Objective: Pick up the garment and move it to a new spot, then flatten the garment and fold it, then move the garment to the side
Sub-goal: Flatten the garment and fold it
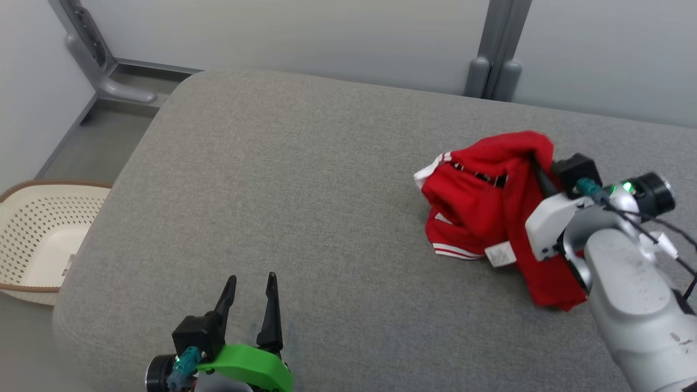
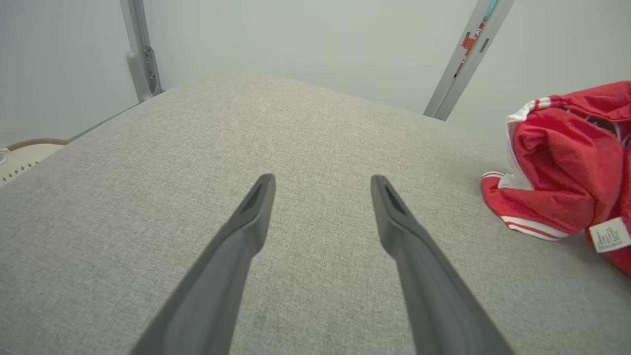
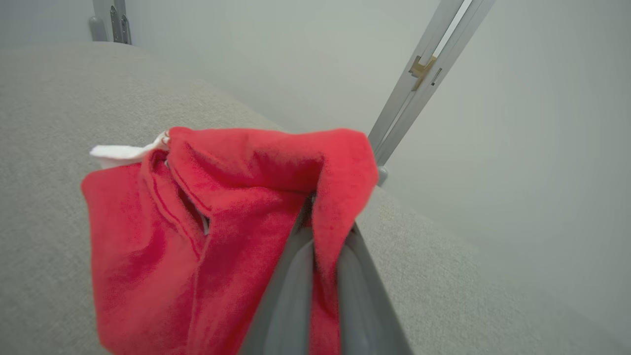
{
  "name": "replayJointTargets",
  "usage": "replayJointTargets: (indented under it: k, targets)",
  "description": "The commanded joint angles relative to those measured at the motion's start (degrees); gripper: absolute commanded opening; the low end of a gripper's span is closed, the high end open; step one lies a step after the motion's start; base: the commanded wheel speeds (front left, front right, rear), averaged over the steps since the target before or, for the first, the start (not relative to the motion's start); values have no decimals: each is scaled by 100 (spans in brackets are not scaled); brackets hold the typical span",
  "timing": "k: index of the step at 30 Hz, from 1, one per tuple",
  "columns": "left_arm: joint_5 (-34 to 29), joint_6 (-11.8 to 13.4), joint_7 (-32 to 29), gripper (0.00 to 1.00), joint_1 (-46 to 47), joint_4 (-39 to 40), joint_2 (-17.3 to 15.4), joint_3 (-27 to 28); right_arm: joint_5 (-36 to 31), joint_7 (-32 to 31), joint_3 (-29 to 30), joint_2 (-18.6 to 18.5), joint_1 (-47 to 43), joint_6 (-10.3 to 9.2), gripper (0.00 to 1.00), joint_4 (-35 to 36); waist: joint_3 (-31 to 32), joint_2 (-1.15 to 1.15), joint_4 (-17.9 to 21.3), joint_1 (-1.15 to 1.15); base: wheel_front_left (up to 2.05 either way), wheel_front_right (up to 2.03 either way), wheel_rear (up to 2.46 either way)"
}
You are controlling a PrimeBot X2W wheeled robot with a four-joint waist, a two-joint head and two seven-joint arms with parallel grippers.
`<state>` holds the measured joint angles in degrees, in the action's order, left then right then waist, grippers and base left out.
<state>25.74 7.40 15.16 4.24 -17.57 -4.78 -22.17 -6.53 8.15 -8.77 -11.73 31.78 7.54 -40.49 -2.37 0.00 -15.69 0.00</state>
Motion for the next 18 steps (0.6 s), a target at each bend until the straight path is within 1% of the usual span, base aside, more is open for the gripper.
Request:
replayJointTargets:
  k: [1,2,5,7,9,12,14,18]
  targets:
    - [-10,-24,-4,100,128,-5,6,28,-28,8,8,-102,219,-11,0,-30,-53,0,-69,0,0,0,0]
    - [-23,-29,-4,100,133,-5,24,34,-84,13,-6,-192,436,-11,0,-47,-69,0,-96,0,0,0,0]
    - [-48,-48,-4,100,142,9,53,62,-119,54,-44,-304,798,-11,0,-91,-115,0,-160,0,0,0,0]
    - [-69,-52,-4,100,143,19,69,92,-142,87,-133,-320,953,-11,0,-127,-140,0,-195,0,0,0,0]
    - [-84,-64,-5,100,137,19,81,118,-99,82,-293,-257,992,-11,0,-216,-164,0,-219,0,0,0,0]
    - [-119,-84,-4,100,145,15,95,146,56,-46,-669,-140,822,-11,0,-467,-198,0,-246,0,0,0,0]
    - [-136,-86,-4,100,145,19,106,168,252,-154,-1054,-49,644,-11,0,-675,-219,0,-253,0,0,0,0]
    - [-178,-97,-4,100,140,16,115,216,636,-191,-1715,24,403,-11,0,-812,-240,0,-208,0,0,0,0]
